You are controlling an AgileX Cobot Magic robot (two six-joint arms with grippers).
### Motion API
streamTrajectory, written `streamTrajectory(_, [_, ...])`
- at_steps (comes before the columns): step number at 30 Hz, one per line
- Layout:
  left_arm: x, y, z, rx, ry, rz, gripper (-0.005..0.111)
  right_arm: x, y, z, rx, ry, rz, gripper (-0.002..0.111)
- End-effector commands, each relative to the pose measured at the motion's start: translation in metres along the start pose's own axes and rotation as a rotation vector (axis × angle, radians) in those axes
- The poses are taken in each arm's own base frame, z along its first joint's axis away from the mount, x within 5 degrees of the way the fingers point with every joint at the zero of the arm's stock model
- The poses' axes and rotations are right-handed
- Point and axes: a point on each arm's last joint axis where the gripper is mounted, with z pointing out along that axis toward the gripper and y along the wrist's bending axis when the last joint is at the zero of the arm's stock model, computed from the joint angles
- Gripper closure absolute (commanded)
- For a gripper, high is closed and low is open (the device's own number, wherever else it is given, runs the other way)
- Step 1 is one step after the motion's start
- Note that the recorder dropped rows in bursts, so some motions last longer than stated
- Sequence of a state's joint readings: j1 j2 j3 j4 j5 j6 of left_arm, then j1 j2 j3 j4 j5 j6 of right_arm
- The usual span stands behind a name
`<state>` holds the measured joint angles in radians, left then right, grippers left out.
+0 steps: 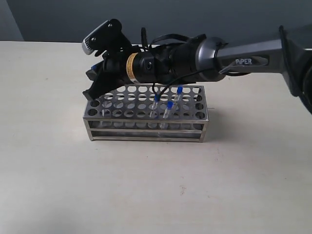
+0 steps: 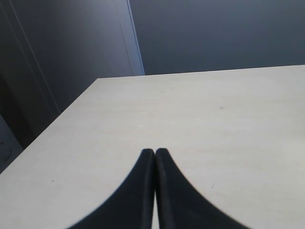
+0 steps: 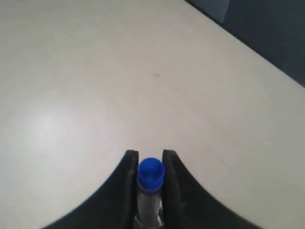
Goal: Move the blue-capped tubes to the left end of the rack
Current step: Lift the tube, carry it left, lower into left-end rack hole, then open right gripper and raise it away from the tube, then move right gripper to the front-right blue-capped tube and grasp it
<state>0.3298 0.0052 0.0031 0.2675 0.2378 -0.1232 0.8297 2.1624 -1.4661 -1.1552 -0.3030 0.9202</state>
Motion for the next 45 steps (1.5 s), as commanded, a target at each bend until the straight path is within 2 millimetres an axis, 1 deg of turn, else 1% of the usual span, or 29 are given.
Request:
streamTrajectory(1, [-0.002, 0.000, -0.001, 0.001, -0.013, -0.002, 0.106, 0.017, -0.002, 0.010, 0.003, 0.030, 0.049, 0.108])
streamTrajectory(3, [-0.002, 0.000, -0.001, 0.001, -0.013, -0.002, 0.106, 0.021, -0.002, 0.012, 0.004, 0.033, 0.072, 0.106])
streamTrajectory(5, [-0.002, 0.000, -0.001, 0.001, -0.013, -0.002, 0.106, 0.021, -0.001, 0.013, -0.006, 0.028, 0.073, 0.098])
streamTrajectory(8, [-0.002, 0.000, -0.001, 0.001, -0.013, -0.002, 0.106, 0.021, 0.000, 0.013, -0.010, 0.025, 0.073, 0.076])
streamTrajectory(10, [-0.002, 0.000, -0.001, 0.001, -0.013, -0.002, 0.106, 0.021, 0.000, 0.013, -0.010, 0.025, 0.073, 0.067])
streamTrajectory(11, [-0.002, 0.000, -0.001, 0.001, -0.013, -0.002, 0.106, 0.021, -0.001, 0.012, -0.003, 0.029, 0.072, 0.065])
streamTrajectory(13, [-0.002, 0.000, -0.001, 0.001, -0.013, -0.002, 0.106, 0.013, -0.005, 0.006, 0.038, 0.033, 0.073, 0.065])
streamTrajectory(15, [-0.002, 0.000, -0.001, 0.001, -0.013, -0.002, 0.106, -0.002, -0.010, -0.005, 0.093, 0.028, 0.085, 0.065])
streamTrajectory(18, [-0.002, 0.000, -0.001, 0.001, -0.013, -0.002, 0.106, -0.034, -0.015, -0.030, 0.157, -0.015, 0.042, 0.065])
streamTrajectory(19, [-0.002, 0.000, -0.001, 0.001, -0.013, -0.002, 0.106, -0.050, -0.016, -0.045, 0.187, -0.043, 0.016, 0.065])
streamTrajectory(20, [-0.002, 0.000, -0.001, 0.001, -0.013, -0.002, 0.106, -0.057, -0.017, -0.051, 0.206, -0.050, 0.000, 0.065])
streamTrajectory(22, [-0.002, 0.000, -0.001, 0.001, -0.013, -0.002, 0.106, -0.077, -0.020, -0.072, 0.259, -0.078, -0.005, 0.065])
streamTrajectory(25, [-0.002, 0.000, -0.001, 0.001, -0.013, -0.002, 0.106, -0.094, -0.020, -0.099, 0.301, -0.109, -0.017, 0.065])
streamTrajectory(27, [-0.002, 0.000, -0.001, 0.001, -0.013, -0.002, 0.106, -0.099, -0.016, -0.114, 0.304, -0.124, -0.020, 0.065])
streamTrajectory(30, [-0.002, 0.000, -0.001, 0.001, -0.013, -0.002, 0.106, -0.086, -0.012, -0.128, 0.323, -0.075, -0.009, 0.065])
streamTrajectory(33, [-0.002, 0.000, -0.001, 0.001, -0.013, -0.002, 0.106, -0.057, -0.016, -0.141, 0.365, 0.021, 0.015, 0.065])
streamTrajectory(36, [-0.002, 0.000, -0.001, 0.001, -0.013, -0.002, 0.106, -0.029, -0.025, -0.155, 0.383, 0.070, 0.091, 0.065])
streamTrajectory(40, [-0.002, 0.000, -0.001, 0.001, -0.013, -0.002, 0.106, -0.005, -0.041, -0.173, 0.346, 0.024, 0.212, 0.065])
streamTrajectory(43, [-0.002, 0.000, -0.001, 0.001, -0.013, -0.002, 0.106, 0.010, -0.050, -0.180, 0.302, -0.044, 0.284, 0.065])
streamTrajectory(45, [-0.002, 0.000, -0.001, 0.001, -0.013, -0.002, 0.106, 0.021, -0.051, -0.183, 0.307, -0.064, 0.297, 0.065])
